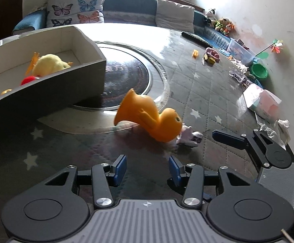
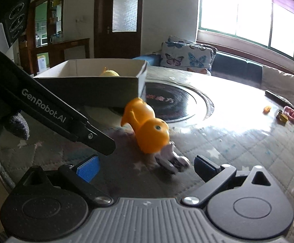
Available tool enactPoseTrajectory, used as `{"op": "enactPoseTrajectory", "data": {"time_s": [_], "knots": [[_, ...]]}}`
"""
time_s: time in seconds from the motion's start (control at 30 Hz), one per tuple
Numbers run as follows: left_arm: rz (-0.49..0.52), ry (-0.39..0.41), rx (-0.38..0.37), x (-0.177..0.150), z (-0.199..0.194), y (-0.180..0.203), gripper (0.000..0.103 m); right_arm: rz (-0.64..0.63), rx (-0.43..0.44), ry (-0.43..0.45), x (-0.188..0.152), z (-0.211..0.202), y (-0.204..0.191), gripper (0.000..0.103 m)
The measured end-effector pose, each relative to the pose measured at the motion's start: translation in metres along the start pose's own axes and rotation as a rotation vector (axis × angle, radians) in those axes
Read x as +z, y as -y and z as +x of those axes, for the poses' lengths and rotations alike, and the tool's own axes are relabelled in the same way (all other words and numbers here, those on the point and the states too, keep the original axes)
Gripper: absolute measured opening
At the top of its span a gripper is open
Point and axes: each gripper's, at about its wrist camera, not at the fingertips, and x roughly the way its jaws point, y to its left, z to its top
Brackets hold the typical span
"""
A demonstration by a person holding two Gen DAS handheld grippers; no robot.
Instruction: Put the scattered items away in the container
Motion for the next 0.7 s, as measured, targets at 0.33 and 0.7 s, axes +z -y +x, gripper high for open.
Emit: {"op": "enactPoseTrajectory", "data": {"time_s": [0.33,0.7], "knots": [[-0.038,-0.014,0.007,0.009,0.013,0.005,0.049,0.028,-0.001,-0.026,-0.008,0.016,0.017,0.100],[-0.066,-0.032,0.007,0.011,0.022,0.006,0.049,0.053,0.036,-0.034,-0.012,0.023,0.021,0.093]]}}
